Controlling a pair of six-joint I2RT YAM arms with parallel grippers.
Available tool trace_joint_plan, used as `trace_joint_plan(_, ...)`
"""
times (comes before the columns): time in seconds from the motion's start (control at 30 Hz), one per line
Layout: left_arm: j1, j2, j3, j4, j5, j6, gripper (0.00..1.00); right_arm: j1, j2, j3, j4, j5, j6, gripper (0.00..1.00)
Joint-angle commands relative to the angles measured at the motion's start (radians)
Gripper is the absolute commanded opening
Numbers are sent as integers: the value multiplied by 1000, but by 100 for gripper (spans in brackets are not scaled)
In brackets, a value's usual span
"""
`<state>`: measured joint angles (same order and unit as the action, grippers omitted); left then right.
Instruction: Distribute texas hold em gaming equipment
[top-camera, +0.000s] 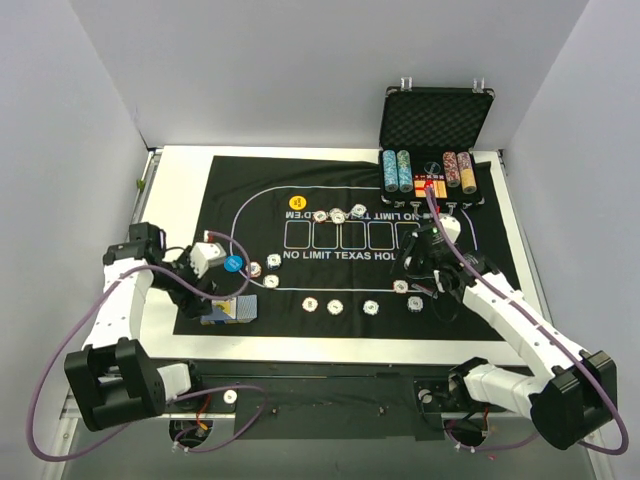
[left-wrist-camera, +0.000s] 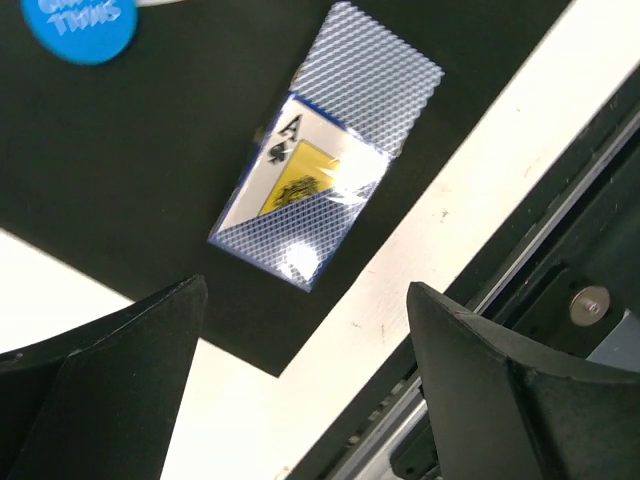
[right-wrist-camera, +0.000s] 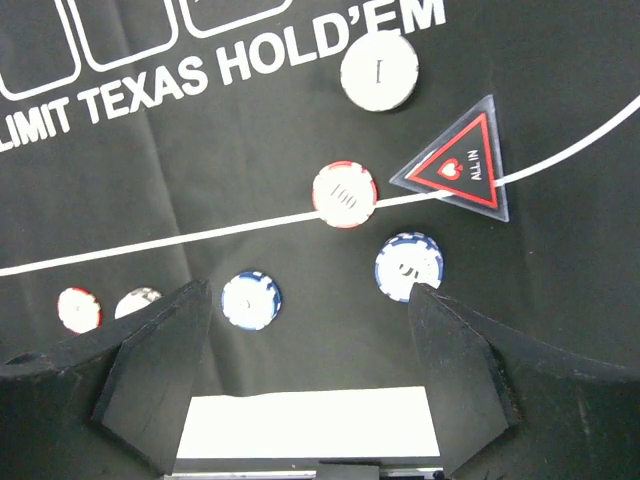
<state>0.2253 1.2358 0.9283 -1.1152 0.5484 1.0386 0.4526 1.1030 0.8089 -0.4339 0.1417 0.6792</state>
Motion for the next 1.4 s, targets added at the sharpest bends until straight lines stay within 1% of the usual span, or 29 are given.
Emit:
trace_joint_plan(0.0,-85,-49,-25,-41,35,245,93,24,12,49,-49,-50,-36,75)
trace_joint_plan(0.1,-162,-48,-55,-8,-22,252,93,46,20,58,-36,-59,-27,75)
trace_joint_plan(0.27,-216,-36,-101,52,-65,303,92,54,27,64,-11,-88,-18,75)
trace_joint_plan(0.3,-248,-26,-112,57,-77,316,92,54,28,70,-9,-91,-17,75)
trace_joint_plan(0.4,-256,-4,-111,63,-85,366,90,55,27,78,-6,-94,-17,75)
trace_joint_plan(0.53,-268,28,-102,90,-81,379,90,55,23,85,3,-102,-9,75)
trace_joint_plan(0.7,-287,11,-157,187,-94,408,90,57,29,92,12,-111,-6,75)
trace_joint_plan(0.8,-302,5,-186,209,-99,411,90,55,34,96,21,-120,-7,76)
trace_joint_plan(0.9,-314,25,-194,212,-117,417,90,55,47,102,24,-126,-10,76)
trace_joint_plan(1.13,-337,50,-213,273,-152,406,90,52,66,118,29,-133,-21,76)
trace_joint_plan(1.2,-337,53,-227,287,-165,417,90,47,72,121,30,-160,-23,76)
trace_joint_plan(1.37,-339,63,-238,296,-171,417,90,37,86,131,30,-174,-27,76)
